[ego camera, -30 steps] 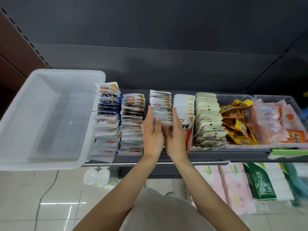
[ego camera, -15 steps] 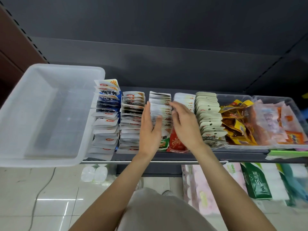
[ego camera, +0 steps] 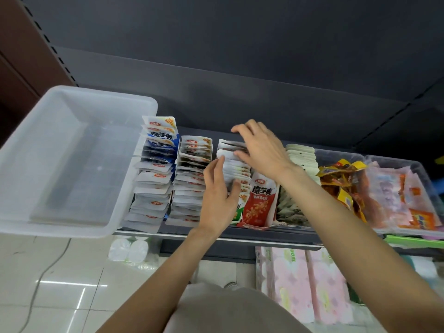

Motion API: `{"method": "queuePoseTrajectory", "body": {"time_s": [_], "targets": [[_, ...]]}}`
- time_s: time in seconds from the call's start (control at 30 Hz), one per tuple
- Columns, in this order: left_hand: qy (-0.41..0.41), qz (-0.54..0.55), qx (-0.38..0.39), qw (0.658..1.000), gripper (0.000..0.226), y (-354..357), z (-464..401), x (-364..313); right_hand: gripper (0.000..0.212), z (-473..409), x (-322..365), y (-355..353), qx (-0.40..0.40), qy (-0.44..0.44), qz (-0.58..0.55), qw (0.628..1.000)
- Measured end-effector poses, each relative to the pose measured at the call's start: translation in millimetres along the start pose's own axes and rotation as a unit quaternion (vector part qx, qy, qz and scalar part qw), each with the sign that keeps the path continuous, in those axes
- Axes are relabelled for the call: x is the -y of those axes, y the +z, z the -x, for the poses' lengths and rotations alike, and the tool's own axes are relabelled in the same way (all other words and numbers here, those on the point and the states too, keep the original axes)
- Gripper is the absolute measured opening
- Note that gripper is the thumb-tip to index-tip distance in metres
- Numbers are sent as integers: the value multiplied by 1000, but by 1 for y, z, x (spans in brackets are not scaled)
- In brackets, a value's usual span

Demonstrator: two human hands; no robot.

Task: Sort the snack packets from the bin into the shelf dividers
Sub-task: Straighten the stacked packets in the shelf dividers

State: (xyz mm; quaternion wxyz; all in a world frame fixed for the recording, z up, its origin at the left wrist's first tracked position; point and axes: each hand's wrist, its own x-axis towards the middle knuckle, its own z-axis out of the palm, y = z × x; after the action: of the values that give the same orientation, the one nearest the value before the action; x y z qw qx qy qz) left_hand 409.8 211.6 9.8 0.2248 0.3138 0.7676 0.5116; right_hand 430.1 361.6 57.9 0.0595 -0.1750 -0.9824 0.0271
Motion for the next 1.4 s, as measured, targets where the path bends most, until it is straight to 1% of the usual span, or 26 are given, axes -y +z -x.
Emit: {"method": "queuePoseTrajectory", "body": {"time_s": [0.07,0.17,0.2,0.27,0.33,0.4,0.47,0.5,0.57,0.6,0.63,0.7,0.77,0.83,0.9,0.93,1.0,1.03,1.07,1.13,1.17,1.23,1.27,1.3,1.37,1.4], "targets": [[-1,-4,3,1000,58,-1,0,0,43,-13,0,-2,43,-41,26,998],[-6,-6,12,1000,60,-2,-1,2,21,-24,1,-6,122,-92,27,988],[-10,-6,13,1000,61,-2,-2,2,18,-27,1,-8,140,-101,30,985],[-6,-13,13,1000,63,-3,-2,2,23,-31,2,-12,168,-115,47,978],[2,-22,13,1000,64,-3,-3,2,31,-35,4,-11,200,-113,57,972],[3,-40,15,999,66,-3,-3,2,34,-36,5,-7,221,-107,57,968],[8,-54,17,998,67,-2,-3,4,20,-38,1,-1,213,-114,53,969],[11,-58,20,998,68,-1,-4,6,18,-39,-2,1,202,-112,42,972],[14,-58,24,998,69,0,-4,7,32,-41,-3,-1,204,-91,3,975],[13,-54,23,998,69,0,-4,8,36,-40,-1,-3,216,-79,-15,973],[11,-49,23,998,69,0,-4,7,36,-38,0,-6,229,-65,-37,970],[5,-37,23,999,70,-1,-5,6,18,-30,-1,-8,210,-34,-102,972],[0,-29,22,999,71,-3,-5,6,27,-17,-6,-9,106,11,-133,985],[-1,-21,18,1000,72,-5,-6,3,30,0,-11,-8,-26,60,-170,983],[3,-11,18,1000,71,-8,-11,-4,35,20,-7,-8,-120,128,-237,956],[3,-4,20,1000,70,-10,-15,-8,39,28,-1,-7,-134,171,-292,932],[-10,27,30,999,68,-13,-26,-16,45,41,17,-3,-107,244,-433,861],[-23,47,38,998,67,-14,-31,-19,47,45,26,2,-87,262,-490,827],[-34,56,48,997,66,-14,-36,-21,50,48,34,9,-72,272,-529,801],[-42,37,70,996,61,-11,-40,-22,54,47,46,20,-63,282,-579,763],[-42,32,74,996,58,-10,-40,-20,55,45,50,23,-60,285,-590,753],[-55,57,65,995,52,-12,-38,-16,53,43,54,25,-46,279,-590,756],[-63,73,57,994,51,-13,-37,-14,52,43,54,26,-36,270,-576,771],[-64,73,53,994,50,-14,-37,-12,51,44,52,27,-28,259,-538,802],[-46,24,62,997,51,-13,-37,-10,49,46,48,30,-14,228,-403,886],[-35,4,68,997,51,-11,-39,-10,49,44,45,30,-6,216,-345,913]]}}
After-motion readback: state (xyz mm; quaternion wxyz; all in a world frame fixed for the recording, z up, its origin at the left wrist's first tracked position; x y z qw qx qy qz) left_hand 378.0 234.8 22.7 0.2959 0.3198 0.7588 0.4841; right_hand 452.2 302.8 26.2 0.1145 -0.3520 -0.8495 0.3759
